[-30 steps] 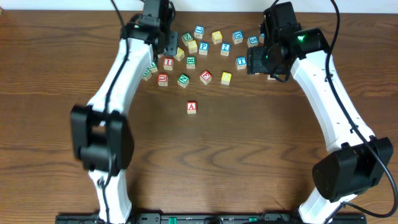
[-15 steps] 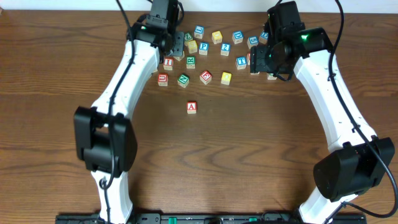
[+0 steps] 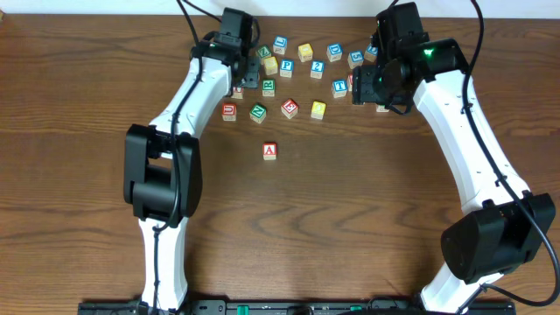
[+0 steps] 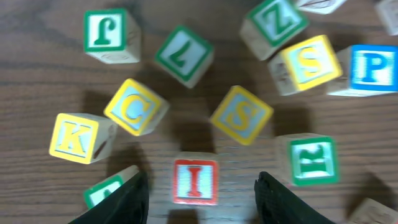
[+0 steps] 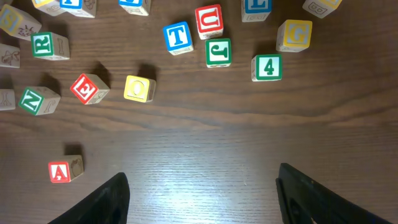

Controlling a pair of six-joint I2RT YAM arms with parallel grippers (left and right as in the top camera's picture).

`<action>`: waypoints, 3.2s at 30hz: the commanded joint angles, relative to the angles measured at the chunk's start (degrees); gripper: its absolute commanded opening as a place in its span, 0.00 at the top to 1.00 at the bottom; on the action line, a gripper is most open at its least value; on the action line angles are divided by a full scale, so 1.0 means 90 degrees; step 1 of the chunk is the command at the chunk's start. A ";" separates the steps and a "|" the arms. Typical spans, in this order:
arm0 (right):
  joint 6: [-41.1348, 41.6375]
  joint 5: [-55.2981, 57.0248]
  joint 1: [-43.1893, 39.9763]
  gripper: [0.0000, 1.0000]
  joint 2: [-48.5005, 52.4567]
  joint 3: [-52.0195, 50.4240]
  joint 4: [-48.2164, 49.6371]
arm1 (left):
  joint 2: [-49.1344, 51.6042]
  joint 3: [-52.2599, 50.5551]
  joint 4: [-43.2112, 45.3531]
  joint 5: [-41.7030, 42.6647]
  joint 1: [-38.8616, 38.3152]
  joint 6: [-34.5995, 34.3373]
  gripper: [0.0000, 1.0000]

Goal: Spell out AI2
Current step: 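Move the left gripper over the red I block and grasp it, then carry the red I block and lower it right of the A block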

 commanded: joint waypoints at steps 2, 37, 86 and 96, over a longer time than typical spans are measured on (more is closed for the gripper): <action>-0.0080 0.0051 -0.0027 0.29 -0.0061 0.0138 -0.0022 | 0.0243 -0.0022 -0.0027 -0.0080 0.0092 -0.0032 0.46; -0.0080 0.0053 -0.0027 0.28 -0.0058 0.0138 -0.0022 | 0.0651 -0.0019 0.0002 -0.0083 0.0092 -0.0034 0.75; -0.0080 -0.0214 -0.1423 0.26 -0.0061 0.0141 0.0168 | -0.0585 -0.1651 -0.1268 -0.0372 -0.2560 -0.3517 0.75; -0.0078 -0.0216 -0.1413 0.26 -0.0058 0.0138 0.0138 | -0.0345 -0.1664 -0.0981 -0.0602 -0.2548 -0.3606 0.75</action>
